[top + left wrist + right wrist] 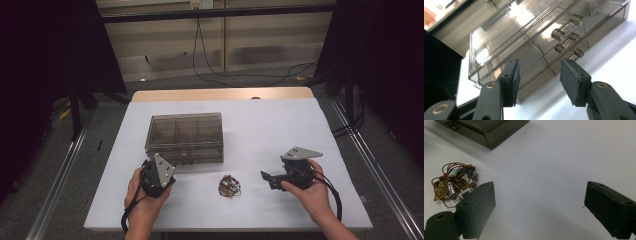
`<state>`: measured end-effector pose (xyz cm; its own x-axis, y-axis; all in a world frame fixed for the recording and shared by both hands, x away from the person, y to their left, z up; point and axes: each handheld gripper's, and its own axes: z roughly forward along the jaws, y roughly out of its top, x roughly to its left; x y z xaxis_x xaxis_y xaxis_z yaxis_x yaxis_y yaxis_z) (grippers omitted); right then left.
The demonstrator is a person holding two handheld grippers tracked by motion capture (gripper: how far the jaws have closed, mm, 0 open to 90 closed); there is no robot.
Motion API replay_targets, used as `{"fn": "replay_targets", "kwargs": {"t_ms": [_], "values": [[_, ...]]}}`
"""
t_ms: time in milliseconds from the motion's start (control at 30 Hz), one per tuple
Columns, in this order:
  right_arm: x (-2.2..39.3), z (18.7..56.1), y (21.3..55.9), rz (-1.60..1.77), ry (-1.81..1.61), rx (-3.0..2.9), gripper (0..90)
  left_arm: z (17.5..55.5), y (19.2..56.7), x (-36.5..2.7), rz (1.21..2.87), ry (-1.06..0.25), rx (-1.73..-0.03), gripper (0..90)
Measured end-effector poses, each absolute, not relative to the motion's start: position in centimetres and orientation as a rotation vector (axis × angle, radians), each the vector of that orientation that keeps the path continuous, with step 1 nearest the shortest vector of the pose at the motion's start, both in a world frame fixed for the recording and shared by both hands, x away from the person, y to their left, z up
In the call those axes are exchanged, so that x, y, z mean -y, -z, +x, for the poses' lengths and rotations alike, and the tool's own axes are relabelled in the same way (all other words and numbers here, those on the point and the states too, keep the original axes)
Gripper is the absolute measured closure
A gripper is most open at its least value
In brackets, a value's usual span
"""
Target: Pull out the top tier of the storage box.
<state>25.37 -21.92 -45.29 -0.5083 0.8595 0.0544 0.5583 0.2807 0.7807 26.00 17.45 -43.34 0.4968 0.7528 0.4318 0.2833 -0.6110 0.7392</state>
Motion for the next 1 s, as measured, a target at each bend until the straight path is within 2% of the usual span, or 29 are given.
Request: {"fn": "replay_targets", "kwargs": {"t_ms": [267, 400, 667, 1000], "values": [[21.8, 25.9, 45.2, 1.298, -1.094, -2.155, 12.0, 26.3, 43.6, -18.9, 2.070, -0.885, -0.974, 47.8], [21.4, 26.0, 45.1, 1.275, -1.091, -2.157, 12.0, 26.3, 43.7, -19.1, 2.053, -0.867, -1.000, 44.0], [19.9, 26.3, 44.8, 1.229, -1.142, -2.160, 15.5, 26.5, 43.4, -20.0, 1.995, -0.743, -1.064, 41.4], [18.0, 26.7, 44.5, 1.186, -1.187, -2.188, 26.7, 26.8, 43.2, -21.9, 1.928, -0.672, -1.121, 37.9]]}}
